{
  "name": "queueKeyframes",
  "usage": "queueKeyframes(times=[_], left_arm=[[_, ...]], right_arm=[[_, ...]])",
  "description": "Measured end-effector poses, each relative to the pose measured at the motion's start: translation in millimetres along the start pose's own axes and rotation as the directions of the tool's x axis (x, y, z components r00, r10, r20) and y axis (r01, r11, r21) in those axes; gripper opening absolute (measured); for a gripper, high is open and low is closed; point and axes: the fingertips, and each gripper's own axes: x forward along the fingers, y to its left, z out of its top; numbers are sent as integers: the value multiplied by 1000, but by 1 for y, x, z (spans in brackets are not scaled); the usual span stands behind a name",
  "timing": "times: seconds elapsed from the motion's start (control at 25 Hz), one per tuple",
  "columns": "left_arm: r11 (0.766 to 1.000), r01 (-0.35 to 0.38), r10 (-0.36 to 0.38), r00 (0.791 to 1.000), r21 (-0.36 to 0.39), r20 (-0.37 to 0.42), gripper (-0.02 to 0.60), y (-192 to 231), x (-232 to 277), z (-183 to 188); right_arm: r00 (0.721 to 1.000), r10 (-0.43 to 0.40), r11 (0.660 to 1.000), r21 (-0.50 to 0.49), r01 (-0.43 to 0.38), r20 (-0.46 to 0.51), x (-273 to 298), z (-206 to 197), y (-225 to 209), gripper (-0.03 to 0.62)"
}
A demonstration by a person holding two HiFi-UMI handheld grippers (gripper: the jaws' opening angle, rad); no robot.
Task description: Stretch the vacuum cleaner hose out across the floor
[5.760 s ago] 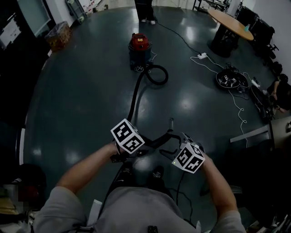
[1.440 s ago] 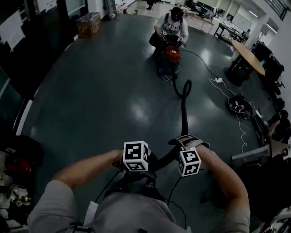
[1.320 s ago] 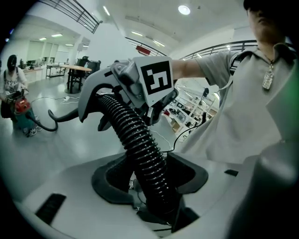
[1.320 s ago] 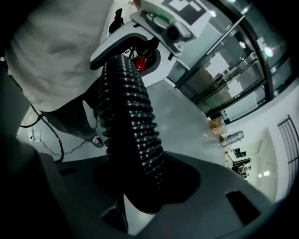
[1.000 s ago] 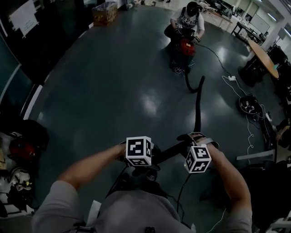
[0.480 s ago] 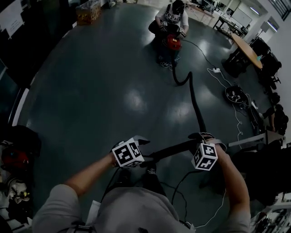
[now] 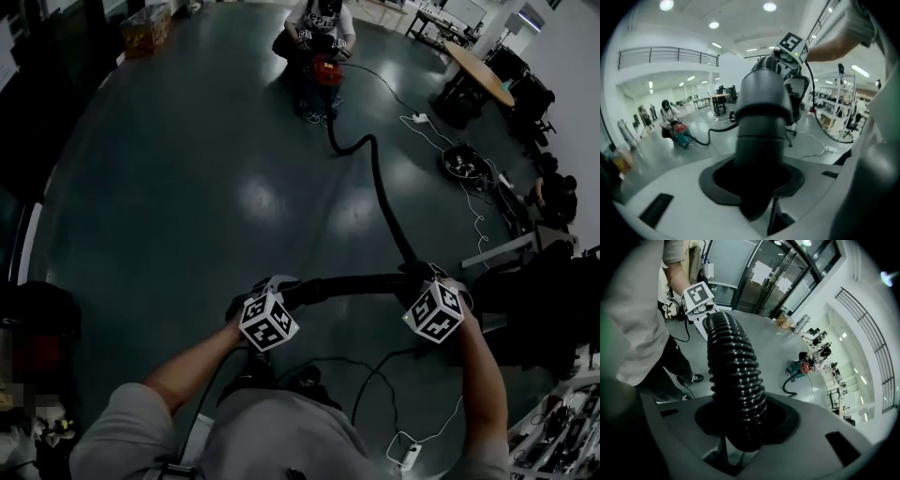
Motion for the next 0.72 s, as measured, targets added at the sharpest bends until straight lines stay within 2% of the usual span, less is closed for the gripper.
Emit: queueKeyframes(times=[0.04,0.08,0.16,0.32,0.44,0.56,0.64,0.72], left_arm=[[997,-55,55,998,59,11,134,6,-1,10],[990,-92,89,996,111,29,122,8,-2,23],[973,-123,111,991,193,71,120,0,-4,53],[934,-141,113,988,328,102,118,-42,4,99],[901,-123,97,992,415,85,118,-96,12,114],[876,-88,68,996,474,60,118,-148,20,119],[873,-59,44,998,485,41,118,-177,25,118],[880,-26,22,1000,475,14,118,-199,29,111]], right_arm=[[1000,-8,999,40,8,1,-6,-9,4,141],[1000,-17,996,85,16,4,-12,-21,10,141],[999,-38,982,184,34,15,-26,-47,25,141],[995,-80,921,386,55,51,-46,-103,72,141],[993,-66,844,536,2,100,-57,-143,130,143],[983,-36,749,656,-94,183,-62,-168,194,142],[968,-34,678,717,-161,250,-64,-175,228,143],[951,-30,613,757,-227,309,-66,-178,256,142]])
